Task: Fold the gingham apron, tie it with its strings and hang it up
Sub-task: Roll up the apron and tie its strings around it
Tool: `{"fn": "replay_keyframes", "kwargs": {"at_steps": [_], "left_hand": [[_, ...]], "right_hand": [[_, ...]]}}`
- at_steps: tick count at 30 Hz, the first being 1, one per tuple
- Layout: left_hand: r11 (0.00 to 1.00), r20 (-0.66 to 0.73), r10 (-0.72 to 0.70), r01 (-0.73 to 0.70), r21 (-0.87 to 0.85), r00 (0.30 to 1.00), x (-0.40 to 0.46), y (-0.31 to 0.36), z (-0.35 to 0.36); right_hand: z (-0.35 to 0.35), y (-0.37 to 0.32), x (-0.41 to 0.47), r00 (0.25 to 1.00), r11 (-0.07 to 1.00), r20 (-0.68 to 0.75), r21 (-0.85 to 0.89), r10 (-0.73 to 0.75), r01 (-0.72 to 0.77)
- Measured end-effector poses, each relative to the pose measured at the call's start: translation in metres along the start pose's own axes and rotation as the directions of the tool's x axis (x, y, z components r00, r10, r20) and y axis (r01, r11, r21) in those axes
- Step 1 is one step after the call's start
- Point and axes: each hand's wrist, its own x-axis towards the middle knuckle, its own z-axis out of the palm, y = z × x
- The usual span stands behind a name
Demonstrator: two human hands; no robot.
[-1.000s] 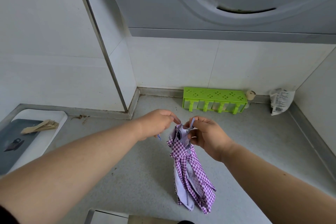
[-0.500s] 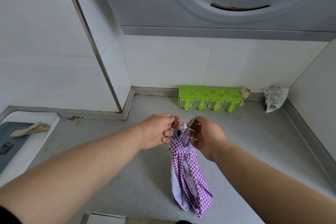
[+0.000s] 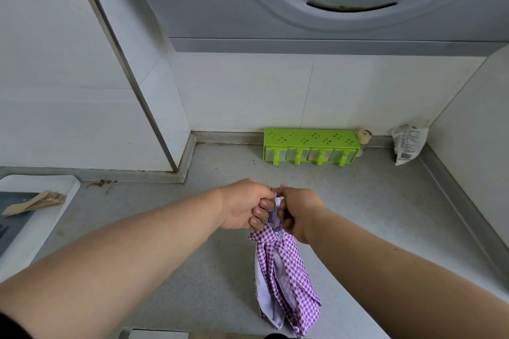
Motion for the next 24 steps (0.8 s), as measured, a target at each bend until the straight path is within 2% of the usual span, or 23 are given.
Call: {"fn": "replay_keyframes", "kwargs": {"at_steps": [2,4,7,12,14,19,22,24], "left_hand": [[0.999,0.010,-0.044,0.044,0.016,0.999,0.003,0.000,-0.002],[0.997,0.016,-0.079,0.079,0.025,0.997,0.006,0.000,-0.004],[0.995,0.008,-0.099,0.099,-0.027,0.995,0.007,0.000,-0.005],[0.992,-0.021,-0.070,0.067,-0.109,0.997,0.008,-0.001,-0.007],[0.990,-0.023,-0.062,0.059,-0.129,0.998,0.009,-0.002,-0.007],[0.985,-0.002,-0.067,0.066,-0.159,0.998,0.010,-0.002,-0.008],[0.980,-0.004,-0.058,0.056,-0.189,0.998,0.010,-0.002,-0.008],[0.981,-0.013,-0.056,0.053,-0.187,0.998,0.011,-0.002,-0.008]], "right_hand": [[-0.001,-0.001,0.002,0.994,0.982,-0.003,-0.157,-0.107,0.105],[0.000,0.000,0.009,0.967,0.919,0.008,-0.308,-0.254,0.244],[0.002,0.004,0.016,0.926,0.827,0.045,-0.434,-0.376,0.357],[-0.002,0.008,0.015,0.913,0.797,0.160,-0.447,-0.376,0.407],[-0.004,0.010,0.014,0.891,0.753,0.169,-0.481,-0.422,0.449],[-0.009,0.013,0.015,0.843,0.729,0.145,-0.441,-0.518,0.523],[-0.010,0.009,0.012,0.842,0.680,0.208,-0.509,-0.497,0.527],[-0.013,0.007,0.011,0.860,0.704,0.239,-0.497,-0.451,0.508]]}}
